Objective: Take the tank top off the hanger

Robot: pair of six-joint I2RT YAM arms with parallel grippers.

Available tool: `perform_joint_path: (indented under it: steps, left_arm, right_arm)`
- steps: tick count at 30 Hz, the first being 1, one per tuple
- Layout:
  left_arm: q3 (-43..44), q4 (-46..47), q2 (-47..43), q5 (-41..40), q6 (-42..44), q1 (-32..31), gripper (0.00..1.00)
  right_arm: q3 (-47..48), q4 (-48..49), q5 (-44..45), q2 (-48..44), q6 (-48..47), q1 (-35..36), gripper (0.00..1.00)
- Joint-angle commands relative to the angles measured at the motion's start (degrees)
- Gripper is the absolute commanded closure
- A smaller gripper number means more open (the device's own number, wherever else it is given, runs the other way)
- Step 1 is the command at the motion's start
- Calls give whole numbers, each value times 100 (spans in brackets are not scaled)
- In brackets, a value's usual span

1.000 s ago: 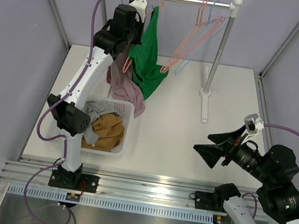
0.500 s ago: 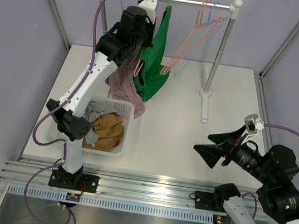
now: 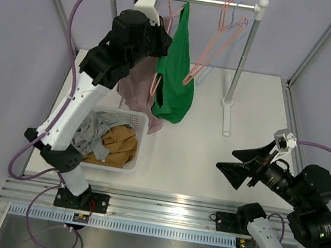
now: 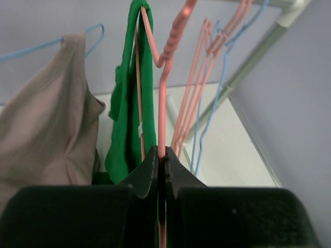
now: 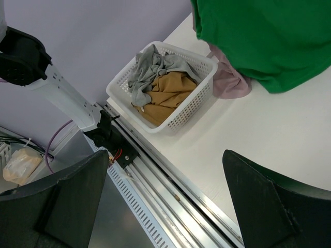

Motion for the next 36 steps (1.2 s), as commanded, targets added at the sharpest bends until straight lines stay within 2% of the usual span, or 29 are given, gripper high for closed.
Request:
perform_joint_path:
  steps: [1, 8, 13, 17, 21, 26, 29, 32, 36]
  left_arm:
    - [-574, 586, -787, 227, -455, -189, 100]
    - [-2393, 1193, -2176, 229, -710, -935, 100]
    - [-3852, 1641, -3275, 18, -781, -1814, 100]
    - [-5091, 1958, -4101, -535, -1122, -2656, 100]
    - [-6302, 2309, -4882, -573, -1492, -3124, 100]
    - [-6877, 2793, -4876, -352, -1748, -3844, 100]
    - [-6965, 2837, -4665, -755, -1783, -4660, 100]
    - [-6992, 2872, -4586, -1204, -1862, -5022, 100]
    - [-6895, 2829, -4516, -1529, -1836, -5190, 100]
  right_arm:
    - [243, -57, 37, -43, -89, -21, 1]
    - [103, 4, 108, -104, -1, -12, 1]
    - [-47, 145, 195, -78, 69, -21, 1]
    - [-222, 451, 318, -43, 235, -21, 1]
    - [-556, 786, 406, 54, 376, -21, 1]
    - [-978, 1400, 520, 203, 464, -21, 1]
    - [-1303, 1857, 635, 273, 535, -12, 0]
    - [-1541, 2157, 556, 458, 509, -21, 4]
    - [-1743, 2272, 609, 651, 430, -21, 18]
